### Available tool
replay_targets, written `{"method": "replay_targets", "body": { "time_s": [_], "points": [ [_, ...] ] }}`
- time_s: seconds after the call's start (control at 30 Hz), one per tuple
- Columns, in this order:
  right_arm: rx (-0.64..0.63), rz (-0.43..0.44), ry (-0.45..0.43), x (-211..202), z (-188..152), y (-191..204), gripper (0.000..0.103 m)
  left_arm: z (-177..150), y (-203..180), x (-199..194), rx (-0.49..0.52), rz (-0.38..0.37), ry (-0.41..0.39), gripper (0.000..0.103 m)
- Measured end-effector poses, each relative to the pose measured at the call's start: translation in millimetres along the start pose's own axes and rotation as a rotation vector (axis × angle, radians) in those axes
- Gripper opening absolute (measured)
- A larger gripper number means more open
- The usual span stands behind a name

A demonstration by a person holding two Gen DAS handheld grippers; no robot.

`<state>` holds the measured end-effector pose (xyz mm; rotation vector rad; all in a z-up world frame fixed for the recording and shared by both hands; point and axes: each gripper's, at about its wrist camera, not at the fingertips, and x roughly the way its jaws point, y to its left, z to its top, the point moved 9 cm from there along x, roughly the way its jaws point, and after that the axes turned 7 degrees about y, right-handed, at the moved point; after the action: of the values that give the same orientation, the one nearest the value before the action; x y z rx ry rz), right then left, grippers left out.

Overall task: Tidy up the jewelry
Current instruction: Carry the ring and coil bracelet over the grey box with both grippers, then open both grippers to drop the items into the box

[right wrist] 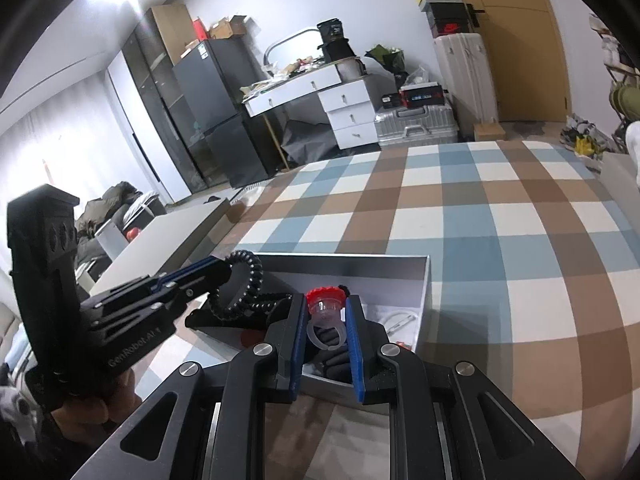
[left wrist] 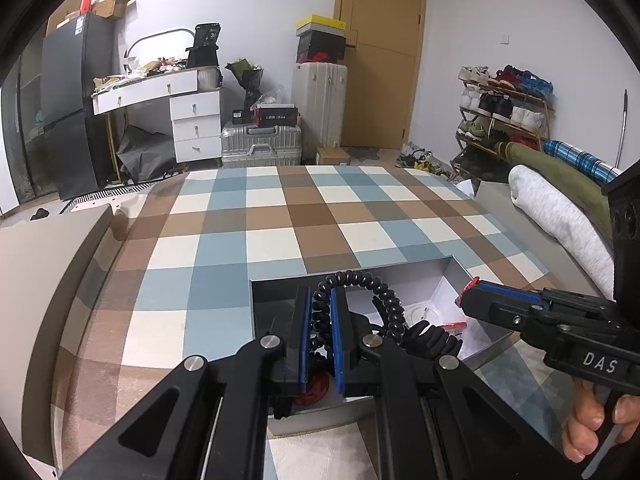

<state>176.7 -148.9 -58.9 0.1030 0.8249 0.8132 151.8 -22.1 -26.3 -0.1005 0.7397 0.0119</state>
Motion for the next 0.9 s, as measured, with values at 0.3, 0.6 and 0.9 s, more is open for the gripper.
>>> {"method": "replay_targets", "body": {
  "time_s": [0.3,0.6,0.9],
  "points": [
    [0.019,0.017,0.029,9.0,-2.1,-2.9,0.020,-6.5,-4.7,12.5,0.001,-0.022,0.039,0.005],
    [0.011,0.002,0.029,5.4,-3.7,-3.6,0.031,-10.8,-12.7,3.8,0.044,-0.017,0.037,0.061],
    [0.012,-0.031,-0.003,-12.2,-7.7,-9.1,0.102,-19.7,2.9,-17.2,-0.019,-0.005,-0.002,0.096]
  ]
}}
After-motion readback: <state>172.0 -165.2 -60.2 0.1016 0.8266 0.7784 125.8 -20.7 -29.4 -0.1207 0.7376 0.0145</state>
